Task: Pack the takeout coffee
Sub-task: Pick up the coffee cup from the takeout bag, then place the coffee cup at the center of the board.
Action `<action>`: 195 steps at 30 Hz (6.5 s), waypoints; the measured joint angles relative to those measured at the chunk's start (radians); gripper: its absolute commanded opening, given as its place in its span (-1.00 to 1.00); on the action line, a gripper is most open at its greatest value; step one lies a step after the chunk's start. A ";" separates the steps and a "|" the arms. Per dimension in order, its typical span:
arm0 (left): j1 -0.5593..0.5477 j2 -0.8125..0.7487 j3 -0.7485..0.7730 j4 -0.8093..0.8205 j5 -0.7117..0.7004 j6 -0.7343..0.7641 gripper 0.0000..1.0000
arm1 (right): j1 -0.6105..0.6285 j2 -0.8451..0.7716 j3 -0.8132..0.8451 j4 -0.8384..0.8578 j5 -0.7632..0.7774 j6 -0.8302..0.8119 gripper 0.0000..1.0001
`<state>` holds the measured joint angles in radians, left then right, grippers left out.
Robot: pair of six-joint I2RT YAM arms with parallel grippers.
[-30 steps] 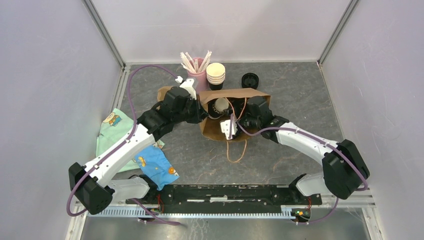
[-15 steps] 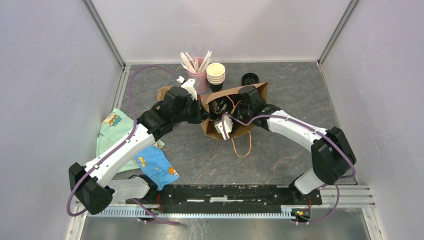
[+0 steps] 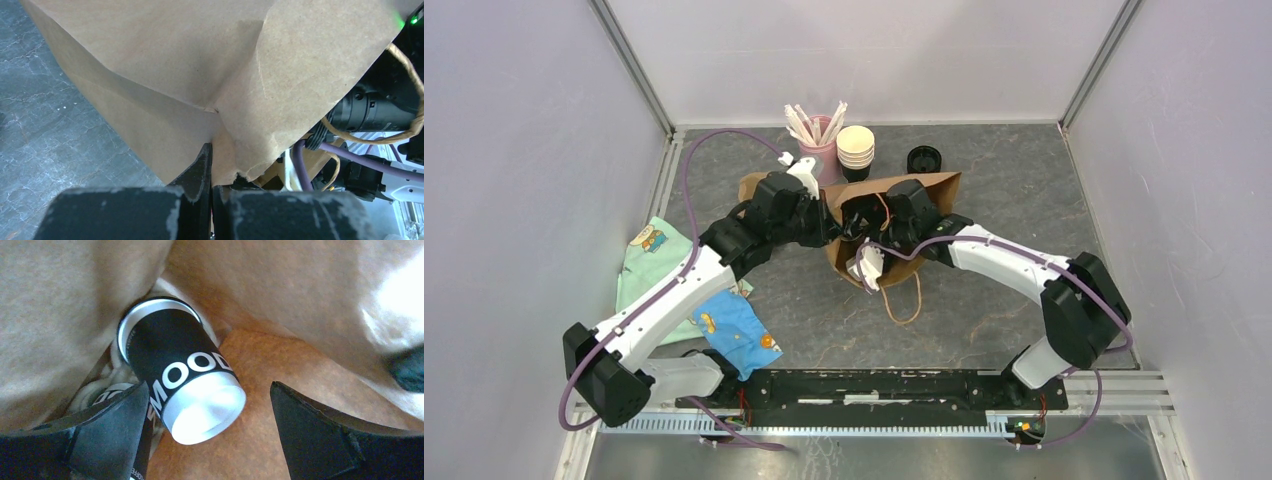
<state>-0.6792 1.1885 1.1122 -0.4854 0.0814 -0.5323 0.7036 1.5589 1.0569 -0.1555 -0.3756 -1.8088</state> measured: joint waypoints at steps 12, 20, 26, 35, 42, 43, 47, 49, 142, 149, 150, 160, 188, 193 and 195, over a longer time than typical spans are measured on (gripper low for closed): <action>0.006 0.030 0.021 -0.047 -0.032 0.002 -0.96 | 0.018 0.089 0.026 0.012 0.117 -0.034 0.63; 0.006 0.030 0.022 -0.055 -0.053 0.002 -0.96 | 0.041 0.118 0.026 0.033 0.212 -0.035 0.22; 0.006 0.030 0.028 -0.056 -0.071 0.002 -0.96 | 0.043 0.117 0.026 0.044 0.231 -0.026 -0.14; 0.006 0.030 0.063 -0.063 -0.119 0.000 -0.96 | 0.074 0.047 -0.004 0.034 0.254 0.054 -0.35; 0.006 0.032 0.083 -0.061 -0.135 -0.020 -0.96 | 0.124 -0.077 -0.078 0.005 0.243 0.190 -0.40; 0.006 0.034 0.084 -0.061 -0.134 -0.026 -0.96 | 0.131 -0.092 -0.082 0.001 0.239 0.212 -0.43; 0.006 0.045 0.090 -0.059 -0.132 -0.047 -0.97 | 0.148 -0.139 -0.089 -0.030 0.232 0.297 -0.47; 0.006 0.048 0.093 -0.059 -0.133 -0.049 -0.96 | 0.154 -0.158 -0.090 -0.048 0.228 0.346 -0.47; 0.126 0.420 0.512 -0.275 -0.343 -0.047 -0.96 | 0.356 -0.349 -0.196 0.018 -0.170 1.198 -0.62; 0.133 0.421 0.513 -0.287 -0.343 -0.030 -0.96 | 0.386 -0.230 -0.289 0.124 -0.153 1.167 -0.54; 0.134 0.421 0.513 -0.288 -0.343 -0.030 -0.96 | 0.386 -0.224 -0.315 0.141 -0.142 1.163 -0.53; 0.134 0.412 0.511 -0.288 -0.343 -0.030 -0.96 | 0.388 -0.209 -0.455 0.214 -0.040 1.154 0.57; 0.153 0.372 0.474 -0.290 -0.314 -0.028 -0.96 | 0.473 -0.019 -0.026 -0.057 0.243 1.381 0.96; 0.167 0.368 0.481 -0.320 -0.306 -0.030 -0.96 | 0.477 -0.003 0.075 -0.169 0.247 1.485 0.96; 0.174 0.369 0.500 -0.352 -0.307 -0.032 -0.96 | 0.484 0.021 0.158 -0.211 0.255 1.560 0.96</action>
<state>-0.5049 1.5570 1.6127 -0.8371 -0.2256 -0.5640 1.1873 1.5803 1.2148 -0.3664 -0.1207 -0.2485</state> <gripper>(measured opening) 0.025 0.979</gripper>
